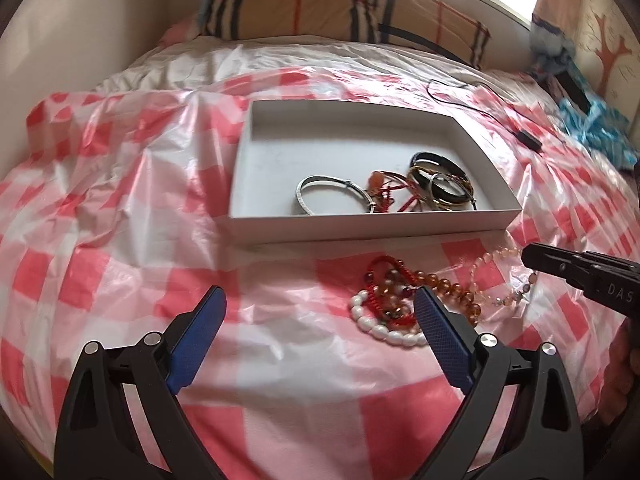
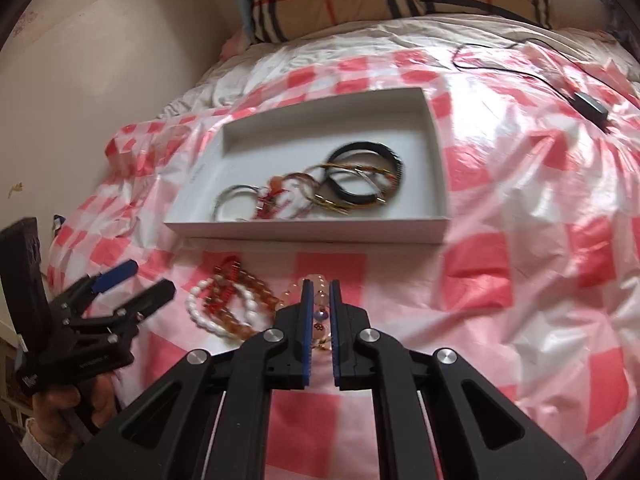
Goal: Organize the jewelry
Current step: 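Grasp peach bead bracelet with right tool while left grasps red bead bracelet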
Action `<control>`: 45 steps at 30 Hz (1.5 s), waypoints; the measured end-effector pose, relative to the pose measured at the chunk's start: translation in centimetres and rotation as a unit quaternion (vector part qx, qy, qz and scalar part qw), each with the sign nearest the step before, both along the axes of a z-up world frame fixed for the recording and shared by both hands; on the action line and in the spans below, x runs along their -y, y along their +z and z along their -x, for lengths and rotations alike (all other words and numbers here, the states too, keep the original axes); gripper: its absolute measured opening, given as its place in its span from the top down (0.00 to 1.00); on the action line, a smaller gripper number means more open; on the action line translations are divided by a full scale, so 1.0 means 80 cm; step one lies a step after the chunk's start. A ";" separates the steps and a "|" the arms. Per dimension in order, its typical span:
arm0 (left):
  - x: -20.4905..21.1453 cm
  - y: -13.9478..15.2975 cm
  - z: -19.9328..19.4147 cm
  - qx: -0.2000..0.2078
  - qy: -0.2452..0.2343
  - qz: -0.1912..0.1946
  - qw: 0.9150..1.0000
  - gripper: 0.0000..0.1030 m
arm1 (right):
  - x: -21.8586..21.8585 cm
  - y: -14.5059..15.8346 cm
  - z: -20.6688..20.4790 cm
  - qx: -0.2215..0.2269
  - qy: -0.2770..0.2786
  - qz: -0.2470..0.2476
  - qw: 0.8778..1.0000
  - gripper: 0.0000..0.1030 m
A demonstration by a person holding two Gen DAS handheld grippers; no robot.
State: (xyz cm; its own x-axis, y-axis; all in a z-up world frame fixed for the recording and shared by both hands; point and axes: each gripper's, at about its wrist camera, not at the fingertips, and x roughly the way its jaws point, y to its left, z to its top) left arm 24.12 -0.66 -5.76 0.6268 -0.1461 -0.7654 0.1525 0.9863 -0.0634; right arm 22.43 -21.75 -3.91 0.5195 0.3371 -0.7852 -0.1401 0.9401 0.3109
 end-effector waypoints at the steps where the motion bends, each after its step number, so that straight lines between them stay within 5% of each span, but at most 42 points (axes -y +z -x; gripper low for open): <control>1: 0.005 0.000 -0.004 0.002 -0.004 -0.004 1.000 0.12 | 0.007 -0.005 0.000 -0.006 -0.006 0.003 1.000 0.92; 7: 0.022 -0.020 -0.044 -0.033 -0.019 -0.005 0.999 0.14 | 0.030 -0.031 -0.002 -0.037 -0.013 0.004 0.999 0.92; 11: 0.029 -0.036 -0.055 -0.066 -0.048 0.015 0.997 0.77 | 0.029 -0.039 -0.003 -0.042 -0.009 0.004 0.999 0.84; 15: 0.038 -0.031 -0.042 -0.054 -0.065 -0.002 0.996 0.97 | 0.014 -0.045 -0.002 -0.037 0.008 0.029 0.999 0.70; 18: 0.020 -0.024 -0.033 -0.060 -0.059 0.043 0.996 0.99 | 0.007 -0.045 -0.003 -0.034 0.015 0.038 0.999 0.72; 20: 0.009 -0.016 -0.026 -0.050 -0.053 0.061 0.996 1.00 | 0.010 -0.046 -0.002 -0.036 0.012 0.026 0.999 0.91; 29: 0.003 -0.012 -0.022 -0.043 -0.046 0.071 0.995 0.99 | 0.025 -0.022 0.017 -0.010 -0.003 -0.010 1.000 0.92; 31: 0.006 -0.017 -0.028 -0.048 -0.045 0.062 0.996 0.91 | 0.024 -0.019 0.016 -0.009 -0.003 -0.010 1.000 0.92; 33: 0.010 -0.023 -0.034 -0.053 -0.044 0.054 0.996 0.66 | 0.024 -0.019 0.014 -0.010 -0.003 -0.012 1.000 0.92; 35: 0.015 -0.028 -0.040 -0.057 -0.043 0.050 0.996 0.61 | 0.024 -0.021 0.012 -0.011 -0.003 -0.015 1.000 0.92; 37: 0.020 -0.036 -0.042 -0.066 -0.046 0.033 0.996 0.62 | 0.023 -0.024 0.009 -0.016 0.000 -0.015 1.000 0.91; 39: 0.025 -0.039 -0.040 -0.071 -0.061 0.027 0.995 0.86 | 0.021 -0.032 0.006 -0.027 0.003 -0.016 1.000 0.91; 45: 0.018 -0.026 -0.027 -0.061 -0.072 0.046 0.994 0.90 | 0.023 -0.035 0.006 -0.028 0.002 -0.026 0.999 0.91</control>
State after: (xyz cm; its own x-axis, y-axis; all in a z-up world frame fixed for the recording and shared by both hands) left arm 26.27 -2.06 -7.81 0.4981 -0.3011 -0.8132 0.2780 0.9437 -0.1792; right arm 21.96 -23.59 -6.72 0.4732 0.3811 -0.7943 -0.1250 0.9215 0.3677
